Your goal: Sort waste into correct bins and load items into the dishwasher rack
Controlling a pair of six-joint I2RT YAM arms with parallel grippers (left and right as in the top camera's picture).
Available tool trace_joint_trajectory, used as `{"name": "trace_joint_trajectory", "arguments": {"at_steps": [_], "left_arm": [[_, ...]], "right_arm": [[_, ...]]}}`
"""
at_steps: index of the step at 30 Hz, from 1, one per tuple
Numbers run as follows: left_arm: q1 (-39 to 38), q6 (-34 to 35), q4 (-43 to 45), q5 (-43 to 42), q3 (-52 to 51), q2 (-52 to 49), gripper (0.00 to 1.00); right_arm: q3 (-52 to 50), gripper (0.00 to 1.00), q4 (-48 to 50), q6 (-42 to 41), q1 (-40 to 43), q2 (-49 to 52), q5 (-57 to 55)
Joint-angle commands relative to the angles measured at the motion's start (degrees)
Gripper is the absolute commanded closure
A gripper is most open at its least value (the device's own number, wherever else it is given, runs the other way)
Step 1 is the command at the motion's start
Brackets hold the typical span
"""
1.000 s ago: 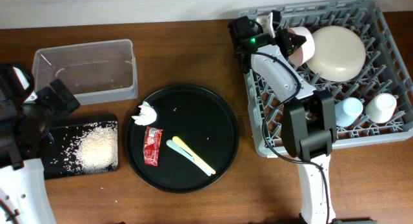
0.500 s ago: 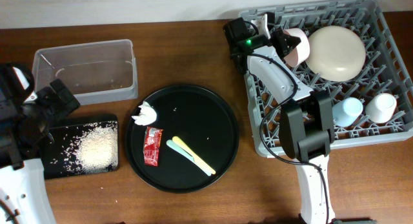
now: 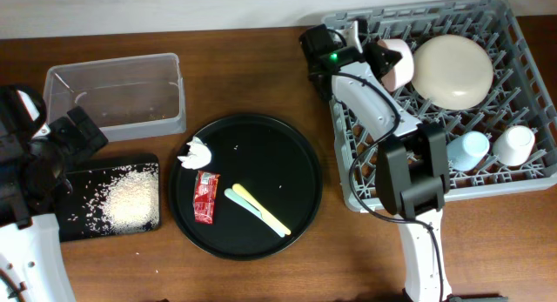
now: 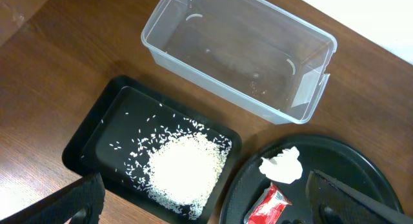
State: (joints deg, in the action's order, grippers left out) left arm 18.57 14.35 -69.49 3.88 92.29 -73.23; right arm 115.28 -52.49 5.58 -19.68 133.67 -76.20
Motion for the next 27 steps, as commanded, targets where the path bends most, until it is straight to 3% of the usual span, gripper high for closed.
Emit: {"name": "trace_joint_trajectory", "arguments": {"at_steps": [1,6,7,9,12,24,27], "left_arm": [[0.4,0.6,0.0,0.0,0.7,0.1,0.01],[0.4,0.6,0.0,0.0,0.7,0.1,0.01],[0.4,0.6,0.0,0.0,0.7,0.1,0.01],[0.4,0.6,0.0,0.0,0.7,0.1,0.01],[0.4,0.5,0.0,0.0,0.7,0.1,0.01],[0.4,0.5,0.0,0.0,0.7,0.1,0.01],[0.4,0.6,0.0,0.0,0.7,0.1,0.01]], "right_arm": [[-0.3,0.88,-0.2,-0.2,-2.2,0.8,8.4],[-0.3,0.86,-0.2,-0.2,-4.3,0.8,10.3],[-0.3,0.70,-0.2,-0.2,-4.7,0.7,10.2],[-0.3,0.49,0.0,-0.2,-5.2,0.7,10.2],[-0.2,0.40,0.9,0.0,-6.3,0.7,10.2],[4.5,0.36,0.7,-0.2,-11.6,-0.9,12.5],[8.3,0.40,-5.2,-7.2,-10.0,-2.1,20.7]]}}
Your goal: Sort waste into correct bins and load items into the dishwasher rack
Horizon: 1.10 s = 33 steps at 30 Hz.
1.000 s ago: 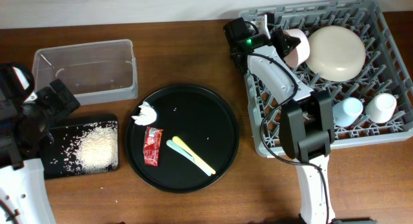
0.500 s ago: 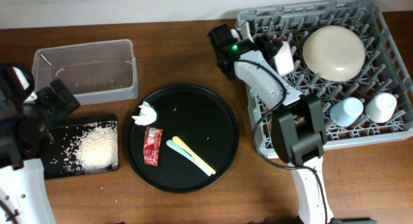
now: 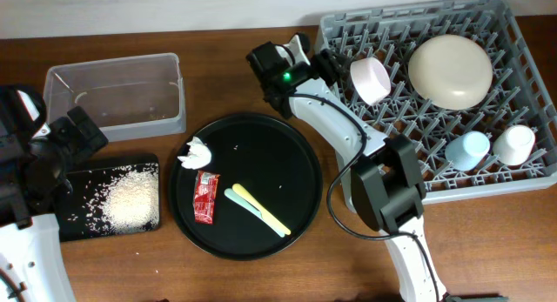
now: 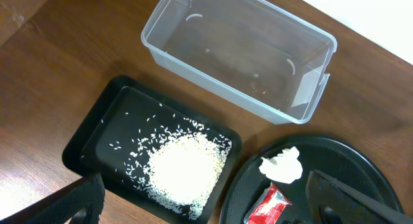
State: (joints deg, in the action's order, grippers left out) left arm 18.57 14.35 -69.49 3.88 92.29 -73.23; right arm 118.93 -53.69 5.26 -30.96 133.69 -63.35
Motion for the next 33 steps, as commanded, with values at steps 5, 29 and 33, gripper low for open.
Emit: {"name": "trace_joint_trajectory", "arguments": {"at_steps": [5,29,33], "left_arm": [[0.4,0.5,0.0,0.0,0.7,0.1,0.01],[0.4,0.5,0.0,0.0,0.7,0.1,0.01],[0.4,0.5,0.0,0.0,0.7,0.1,0.01]], "right_arm": [[21.2,0.62,-23.3,-19.7,9.0,-2.5,35.6],[41.0,0.85,-42.2,-14.7,24.2,-0.9,68.7],[35.0,0.96,-40.6,-16.3,26.7,0.8,68.7]]}}
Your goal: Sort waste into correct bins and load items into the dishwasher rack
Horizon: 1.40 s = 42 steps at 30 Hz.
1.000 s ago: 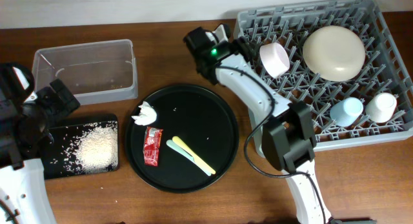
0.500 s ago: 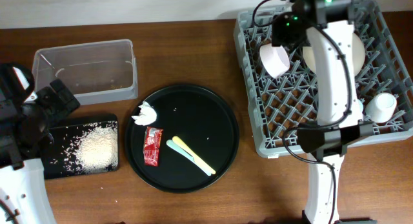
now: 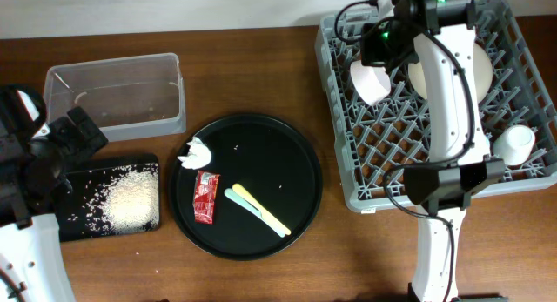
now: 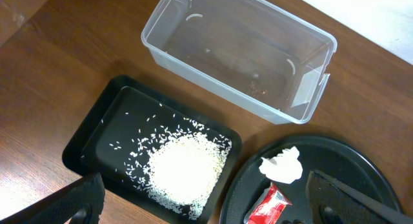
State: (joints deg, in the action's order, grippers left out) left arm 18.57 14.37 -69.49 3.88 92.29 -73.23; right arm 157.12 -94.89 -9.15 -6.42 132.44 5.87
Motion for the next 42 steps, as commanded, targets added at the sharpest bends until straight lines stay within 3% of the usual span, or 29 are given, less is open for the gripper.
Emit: {"name": "trace_joint_trajectory", "arguments": {"at_steps": [1,13,18,23,28,32,42], "left_arm": [[0.4,0.5,0.0,0.0,0.7,0.1,0.01],[0.4,0.5,0.0,0.0,0.7,0.1,0.01],[0.4,0.5,0.0,0.0,0.7,0.1,0.01],[0.4,0.5,0.0,0.0,0.7,0.1,0.01],[0.4,0.5,0.0,0.0,0.7,0.1,0.01],[0.4,0.5,0.0,0.0,0.7,0.1,0.00],[0.4,0.5,0.0,0.0,0.7,0.1,0.01]], "right_arm": [[-4.5,0.96,1.2,-2.4,3.0,2.0,-0.5],[-20.8,0.96,11.8,-3.2,7.1,2.1,2.5],[-25.8,0.96,18.9,5.2,6.5,2.1,11.6],[-25.7,0.96,18.3,21.2,4.5,2.0,24.1],[-24.7,0.96,20.4,20.3,4.9,-0.4,20.1],[-21.9,0.96,21.3,14.3,6.2,-0.7,13.0],[-21.0,0.96,29.9,14.1,10.4,-0.7,19.2]]}}
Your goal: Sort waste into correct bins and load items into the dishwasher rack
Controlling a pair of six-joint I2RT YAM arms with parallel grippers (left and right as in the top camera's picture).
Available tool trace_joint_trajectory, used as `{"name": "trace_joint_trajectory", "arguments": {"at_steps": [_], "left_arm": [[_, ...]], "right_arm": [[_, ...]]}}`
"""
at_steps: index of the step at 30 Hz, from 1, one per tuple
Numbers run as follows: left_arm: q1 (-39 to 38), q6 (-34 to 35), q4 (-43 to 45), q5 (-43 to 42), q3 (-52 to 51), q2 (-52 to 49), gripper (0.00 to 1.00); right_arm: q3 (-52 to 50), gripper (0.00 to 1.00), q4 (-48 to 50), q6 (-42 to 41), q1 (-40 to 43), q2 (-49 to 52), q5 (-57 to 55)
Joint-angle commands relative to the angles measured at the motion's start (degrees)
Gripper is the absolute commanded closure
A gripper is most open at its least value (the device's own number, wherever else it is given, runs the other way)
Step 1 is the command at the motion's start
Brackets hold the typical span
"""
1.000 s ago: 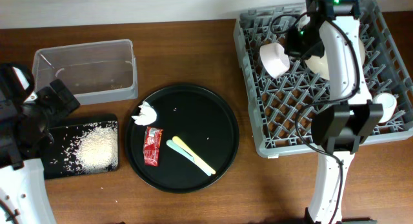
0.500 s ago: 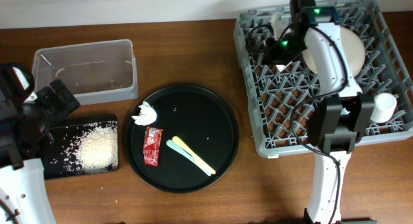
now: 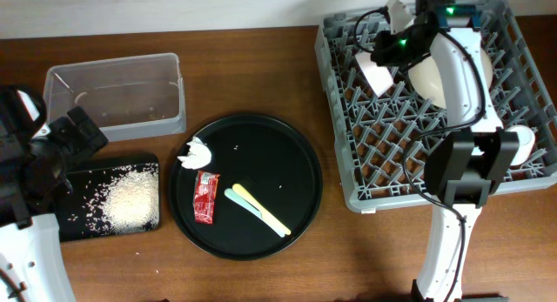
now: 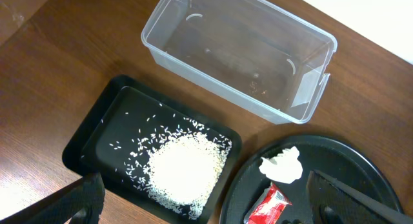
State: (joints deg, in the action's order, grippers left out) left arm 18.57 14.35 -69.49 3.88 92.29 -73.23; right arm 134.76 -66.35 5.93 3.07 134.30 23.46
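Observation:
My right gripper (image 3: pixel 384 58) hangs over the far left part of the grey dishwasher rack (image 3: pixel 365 176), shut on a pink-and-white cup (image 3: pixel 375 73) that is tilted just above the rack's prongs. A cream bowl (image 3: pixel 435 76) and a white cup (image 3: pixel 522 142) sit in the rack. On the round black tray (image 3: pixel 296 171) lie a crumpled tissue (image 4: pixel 282 164), a red wrapper (image 4: pixel 266 206) and two plastic spoons (image 3: pixel 258 210), one green and one yellow. My left gripper (image 4: pixel 206 208) is open above the rice tray's right end, with nothing between its fingers.
A clear plastic bin (image 4: pixel 239 53) stands at the far left. In front of it a black rectangular tray (image 4: pixel 87 143) holds a heap of rice (image 4: pixel 184 169). My right arm crosses the rack and hides part of the bowl.
The right arm has changed its pose over the rack, and the pink cup now sits slightly farther back and more tilted. The left arm and the items on the round tray have not moved.
The right gripper first held the pink cup at the rack's far left beside the bowl. At both later moments and now the cup is still in it over the same left part of the rack, with the arm posed differently each time. The left gripper stayed open and still.

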Motion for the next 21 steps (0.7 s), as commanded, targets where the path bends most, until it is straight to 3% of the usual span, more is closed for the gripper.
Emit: {"name": "trace_joint_trajectory", "arguments": {"at_steps": [1,7,16,21], "left_arm": [[0.4,0.5,0.0,0.0,0.7,0.1,0.01],[0.4,0.6,0.0,0.0,0.7,0.1,0.01],[0.4,0.5,0.0,0.0,0.7,0.1,0.01],[0.4,0.6,0.0,0.0,0.7,0.1,0.01]], "right_arm": [[1.3,0.96,1.9,-2.6,1.2,-2.6,-0.3],[1.2,0.94,2.3,-8.4,3.4,-2.4,-10.4],[1.1,0.94,-1.1,-8.8,1.3,1.4,-7.5],[1.1,0.93,-2.6,2.6,-2.3,1.4,5.0]]}}
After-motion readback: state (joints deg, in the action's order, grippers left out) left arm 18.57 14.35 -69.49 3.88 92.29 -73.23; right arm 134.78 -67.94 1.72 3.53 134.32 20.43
